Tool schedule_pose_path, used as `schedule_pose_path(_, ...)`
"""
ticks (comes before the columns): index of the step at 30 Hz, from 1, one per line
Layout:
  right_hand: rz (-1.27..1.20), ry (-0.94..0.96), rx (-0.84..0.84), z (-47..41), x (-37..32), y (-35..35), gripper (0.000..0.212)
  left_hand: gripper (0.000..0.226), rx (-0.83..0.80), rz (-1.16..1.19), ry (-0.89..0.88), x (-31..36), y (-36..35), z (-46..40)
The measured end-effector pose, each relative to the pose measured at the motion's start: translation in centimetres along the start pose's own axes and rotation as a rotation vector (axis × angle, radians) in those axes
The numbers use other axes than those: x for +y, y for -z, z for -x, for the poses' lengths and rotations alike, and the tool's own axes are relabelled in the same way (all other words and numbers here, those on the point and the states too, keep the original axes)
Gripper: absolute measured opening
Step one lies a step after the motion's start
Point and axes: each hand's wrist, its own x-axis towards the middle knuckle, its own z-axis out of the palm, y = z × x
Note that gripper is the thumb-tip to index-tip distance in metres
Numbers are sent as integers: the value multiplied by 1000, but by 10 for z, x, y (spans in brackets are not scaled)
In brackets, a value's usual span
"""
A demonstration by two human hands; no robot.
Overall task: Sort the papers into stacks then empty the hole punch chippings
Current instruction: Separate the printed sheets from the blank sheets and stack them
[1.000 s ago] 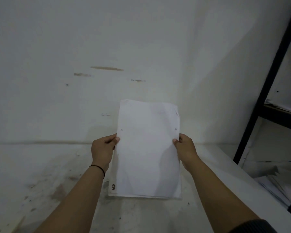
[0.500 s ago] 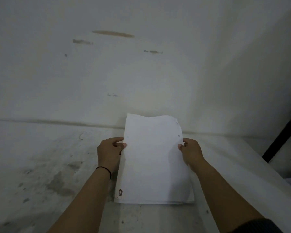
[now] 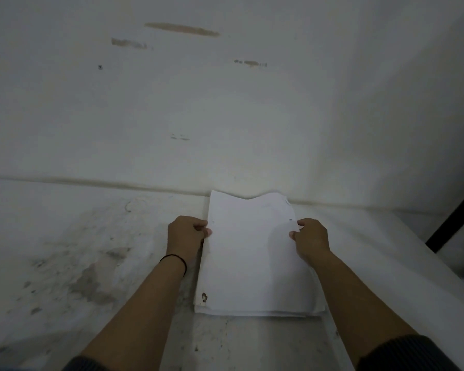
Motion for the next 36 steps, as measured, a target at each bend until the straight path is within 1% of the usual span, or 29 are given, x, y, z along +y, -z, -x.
schedule_pose_path(2,9,-18,5,-2,1,0,43,32,-21,-27,-23,2,-2,-1)
schedule_pose_path(7,92,-13,50,-1,4,0,31,33,-65,-86,-50,3,-9,-3)
schedule_pose_path(13,195,-23,21,-1,5,-4,37,28,-89,-126,-58,3,-11,-2)
schedule_pose_path(17,257,-18,22,-1,3,-5,34,19,-99,-112,-65,4,-9,0)
schedule_pose_path(19,285,-21,18,0,2,-6,34,20,-98,-117,-79,5,-6,1)
schedule_pose_path(21,300,-23,24,1,1,-7,33,30,-93,-150,-101,4,-4,3)
schedule_pose_path(23,316,-18,29,2,1,-8,33,36,-94,-164,-110,4,-2,5)
schedule_pose_path(27,328,-21,42,3,1,-8,34,33,-105,-211,-138,5,-2,10)
schedule_pose_path(32,337,-51,64,13,-7,-9,34,20,-80,-214,-190,4,-2,18)
schedule_pose_path(34,346,-39,77,22,-10,-10,37,29,-47,-215,-206,2,0,20)
schedule_pose_path(36,336,4,79,32,-14,-10,41,28,-10,-223,-207,3,5,25)
